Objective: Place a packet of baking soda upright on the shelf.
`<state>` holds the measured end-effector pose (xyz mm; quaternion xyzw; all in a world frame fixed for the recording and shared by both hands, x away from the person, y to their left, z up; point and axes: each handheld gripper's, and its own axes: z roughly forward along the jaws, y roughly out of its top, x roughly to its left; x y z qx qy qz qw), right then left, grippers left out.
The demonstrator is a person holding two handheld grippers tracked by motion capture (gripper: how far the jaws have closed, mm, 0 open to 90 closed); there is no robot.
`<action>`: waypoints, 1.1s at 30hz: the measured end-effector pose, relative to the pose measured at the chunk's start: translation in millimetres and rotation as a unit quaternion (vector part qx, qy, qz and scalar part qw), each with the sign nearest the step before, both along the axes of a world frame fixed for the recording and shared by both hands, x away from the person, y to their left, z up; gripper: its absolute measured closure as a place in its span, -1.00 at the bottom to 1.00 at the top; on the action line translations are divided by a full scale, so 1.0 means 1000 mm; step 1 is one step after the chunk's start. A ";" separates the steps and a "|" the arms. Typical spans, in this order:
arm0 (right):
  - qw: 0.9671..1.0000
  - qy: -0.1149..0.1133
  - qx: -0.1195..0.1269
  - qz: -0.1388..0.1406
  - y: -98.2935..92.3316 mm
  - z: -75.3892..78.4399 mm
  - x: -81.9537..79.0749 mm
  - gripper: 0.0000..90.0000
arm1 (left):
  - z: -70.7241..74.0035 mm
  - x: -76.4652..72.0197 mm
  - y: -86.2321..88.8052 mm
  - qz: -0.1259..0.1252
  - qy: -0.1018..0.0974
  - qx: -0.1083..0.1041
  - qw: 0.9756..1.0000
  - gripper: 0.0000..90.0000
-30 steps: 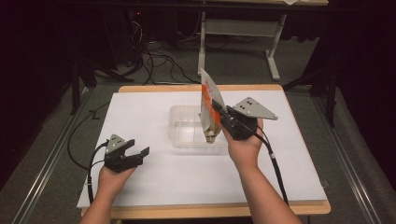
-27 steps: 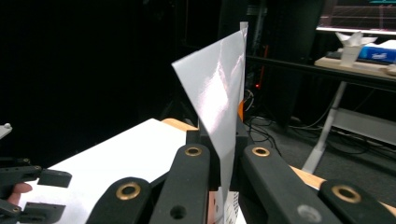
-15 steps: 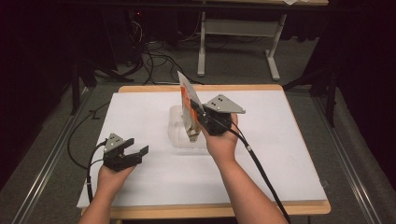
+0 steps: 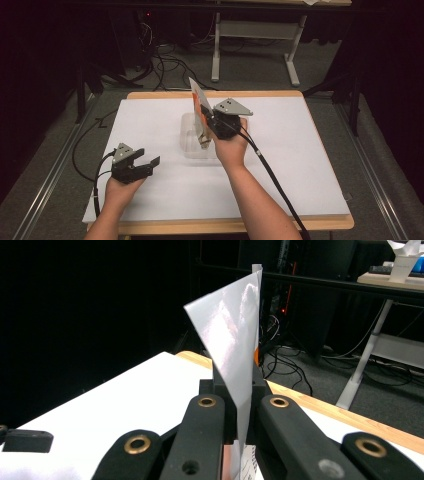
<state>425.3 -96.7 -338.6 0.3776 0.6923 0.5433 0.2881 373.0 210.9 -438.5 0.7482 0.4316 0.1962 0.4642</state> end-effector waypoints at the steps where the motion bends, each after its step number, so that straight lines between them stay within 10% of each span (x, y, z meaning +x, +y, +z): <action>1: 1.000 -0.001 -0.001 0.000 0.000 -0.001 0.001 1.00 | 0.000 0.000 0.000 -0.001 0.001 0.001 1.000 -0.33; 33: 1.000 0.019 -0.003 0.007 0.016 -0.035 0.013 1.00 | -0.002 0.001 -0.002 -0.001 0.003 0.004 1.000 -0.33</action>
